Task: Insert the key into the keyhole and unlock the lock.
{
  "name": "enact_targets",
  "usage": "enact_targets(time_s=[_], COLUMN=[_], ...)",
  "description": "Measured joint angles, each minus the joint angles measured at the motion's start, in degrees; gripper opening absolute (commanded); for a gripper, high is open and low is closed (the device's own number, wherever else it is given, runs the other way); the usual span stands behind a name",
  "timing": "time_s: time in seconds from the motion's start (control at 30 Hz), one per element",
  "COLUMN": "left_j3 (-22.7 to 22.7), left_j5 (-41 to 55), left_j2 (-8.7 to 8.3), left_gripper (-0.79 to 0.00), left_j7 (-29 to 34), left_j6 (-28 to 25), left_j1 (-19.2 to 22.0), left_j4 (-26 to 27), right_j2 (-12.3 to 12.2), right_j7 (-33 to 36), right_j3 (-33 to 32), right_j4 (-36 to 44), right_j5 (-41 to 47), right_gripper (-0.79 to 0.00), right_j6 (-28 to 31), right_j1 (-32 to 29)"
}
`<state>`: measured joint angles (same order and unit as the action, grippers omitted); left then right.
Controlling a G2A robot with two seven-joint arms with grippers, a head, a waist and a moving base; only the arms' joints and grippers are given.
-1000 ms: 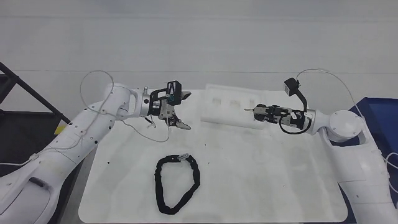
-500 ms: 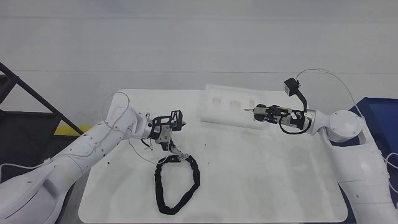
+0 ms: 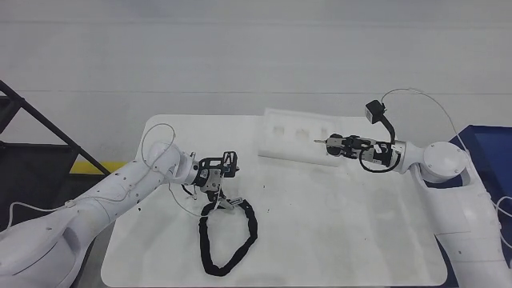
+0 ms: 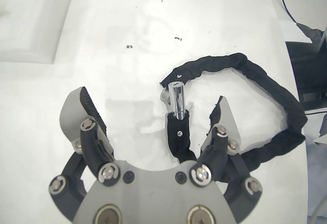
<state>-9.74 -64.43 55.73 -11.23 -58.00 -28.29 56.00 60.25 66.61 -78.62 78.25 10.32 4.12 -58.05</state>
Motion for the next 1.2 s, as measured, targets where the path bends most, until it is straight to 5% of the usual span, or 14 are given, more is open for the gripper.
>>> enact_targets(time_s=[0.33,0.77,1.2], left_j3=[-1.5,-5.9,-9.4], left_j5=[-0.4,-13.3,-14.8], left_j2=[-0.52,-6.54,-7.4], left_gripper=[0.0,0.0,-0.034], left_j7=[-0.7,-20.4,-16.5], left_j6=[3.5,14.5,22.0], left_j1=[-1.7,-11.9,-17.6], left_j4=[1.6,4.6,9.4], right_j2=[0.0,0.0,0.0], right_j7=[0.0,0.0,0.0], right_j3=[0.0,0.0,0.0], right_j4=[0.0,0.0,0.0], right_j5=[0.0,0.0,0.0], right_gripper=[-0.785,-0.785,-0.785], right_j6=[0.0,0.0,0.0], right_j1=[0.0,0.0,0.0])
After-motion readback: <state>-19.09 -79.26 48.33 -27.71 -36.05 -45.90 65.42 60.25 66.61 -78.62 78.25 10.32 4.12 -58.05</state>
